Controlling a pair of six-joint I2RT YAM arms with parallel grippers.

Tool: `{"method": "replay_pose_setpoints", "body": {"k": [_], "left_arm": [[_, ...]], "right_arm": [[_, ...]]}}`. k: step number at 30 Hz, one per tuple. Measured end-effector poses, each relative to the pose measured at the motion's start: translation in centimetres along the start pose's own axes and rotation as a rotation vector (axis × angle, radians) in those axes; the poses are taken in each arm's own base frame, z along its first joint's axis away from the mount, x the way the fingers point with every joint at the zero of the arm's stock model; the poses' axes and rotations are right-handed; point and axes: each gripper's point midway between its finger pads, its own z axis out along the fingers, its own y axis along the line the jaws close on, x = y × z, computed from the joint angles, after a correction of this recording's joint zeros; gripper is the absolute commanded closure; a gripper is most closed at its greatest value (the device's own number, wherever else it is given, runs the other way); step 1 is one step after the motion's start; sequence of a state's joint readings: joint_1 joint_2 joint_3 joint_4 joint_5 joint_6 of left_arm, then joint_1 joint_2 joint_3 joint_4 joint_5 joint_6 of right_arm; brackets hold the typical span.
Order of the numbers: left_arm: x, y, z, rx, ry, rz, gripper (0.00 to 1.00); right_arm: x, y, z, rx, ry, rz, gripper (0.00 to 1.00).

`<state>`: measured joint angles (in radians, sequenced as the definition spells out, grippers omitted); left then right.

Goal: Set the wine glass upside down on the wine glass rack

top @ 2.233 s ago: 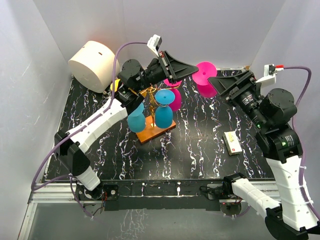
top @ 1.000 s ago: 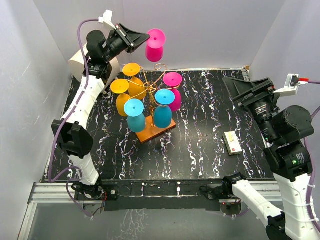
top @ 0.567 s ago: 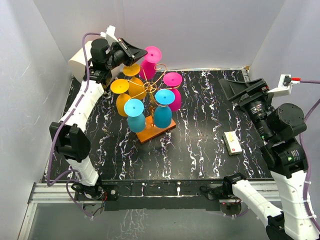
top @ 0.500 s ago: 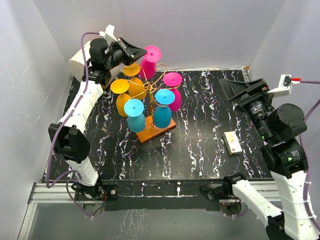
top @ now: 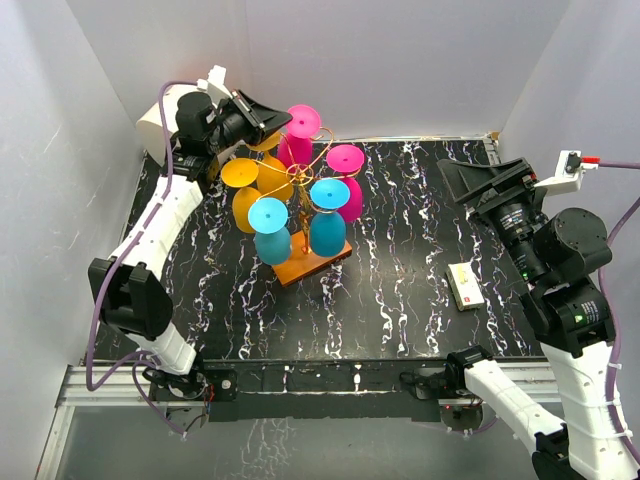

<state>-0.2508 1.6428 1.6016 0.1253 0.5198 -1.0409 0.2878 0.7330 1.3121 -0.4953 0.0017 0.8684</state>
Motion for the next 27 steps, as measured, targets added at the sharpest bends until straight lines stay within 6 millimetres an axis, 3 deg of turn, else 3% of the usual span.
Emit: {"method": "replay_pose_setpoints", "body": {"k": [8, 20, 27], "left_arm": [[1.5, 0.1, -0.6, 0.034, 0.041, -0.041, 1.00], [2.2, -1.9, -2.0, 0.092, 0.049, -0.051, 1.00], [3.3, -3.0, -1.6, 0.117, 0.066, -0.056, 1.00]], "right_arm": [[0.0, 0.0, 0.0, 0.001, 0.000, 0.000, 0.29], [0.0, 0.0, 0.0, 0.001, 0.000, 0.000, 0.29], [0.0, -0.1, 0.0, 0.003, -0.002, 0.000, 0.29]]}}
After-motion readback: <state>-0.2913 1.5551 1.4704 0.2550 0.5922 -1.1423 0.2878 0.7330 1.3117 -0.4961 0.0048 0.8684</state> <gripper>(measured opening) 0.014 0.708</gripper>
